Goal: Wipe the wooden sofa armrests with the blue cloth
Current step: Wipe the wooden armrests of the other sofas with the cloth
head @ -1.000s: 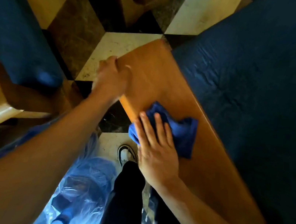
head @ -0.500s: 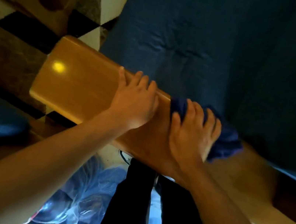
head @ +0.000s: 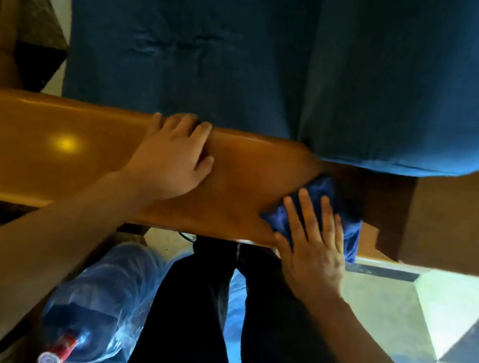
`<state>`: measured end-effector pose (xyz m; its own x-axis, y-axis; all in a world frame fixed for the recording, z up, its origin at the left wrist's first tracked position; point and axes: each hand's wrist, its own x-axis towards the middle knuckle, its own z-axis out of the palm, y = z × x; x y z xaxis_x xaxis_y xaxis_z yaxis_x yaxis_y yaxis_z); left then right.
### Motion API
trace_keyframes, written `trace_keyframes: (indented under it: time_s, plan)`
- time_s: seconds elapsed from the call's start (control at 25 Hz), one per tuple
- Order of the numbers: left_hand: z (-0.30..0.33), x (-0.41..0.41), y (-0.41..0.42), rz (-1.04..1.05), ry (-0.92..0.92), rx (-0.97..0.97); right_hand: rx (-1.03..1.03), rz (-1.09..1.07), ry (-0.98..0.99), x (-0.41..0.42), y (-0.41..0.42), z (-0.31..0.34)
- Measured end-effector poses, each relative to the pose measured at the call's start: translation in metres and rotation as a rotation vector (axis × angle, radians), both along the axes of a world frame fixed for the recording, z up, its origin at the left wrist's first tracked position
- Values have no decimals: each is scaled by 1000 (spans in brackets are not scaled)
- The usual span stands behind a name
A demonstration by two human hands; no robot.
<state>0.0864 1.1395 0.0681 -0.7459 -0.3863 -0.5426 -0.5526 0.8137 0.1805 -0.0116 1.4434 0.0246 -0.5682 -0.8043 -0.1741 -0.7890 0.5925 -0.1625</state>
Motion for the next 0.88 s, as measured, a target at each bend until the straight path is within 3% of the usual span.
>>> trace_keyframes:
  time_s: [0.16,0.32,0.4,0.48,0.6,0.68,0.76,0.88]
  plan:
    - [3,-37,51,-48,87,25,14,-81,-68,-2,10,3]
    - [7,-13,61,84,209,98,25,-54,-62,25,-20,0]
    - [11,18,61,349,345,96,14,169,-31,43,-49,-1]
    - [11,59,61,790,412,-23,-32,422,-12,64,-88,-5]
    - [11,127,64,1488,318,-194,-103,794,50,96,-151,-13]
    - [8,169,63,1782,274,-196,-157,960,97,120,-190,-16]
    - [-1,199,55,2011,377,-39,-168,1090,94,148,-227,-17]
    - [-11,204,10,2224,828,372,-159,1132,30,174,-280,-17]
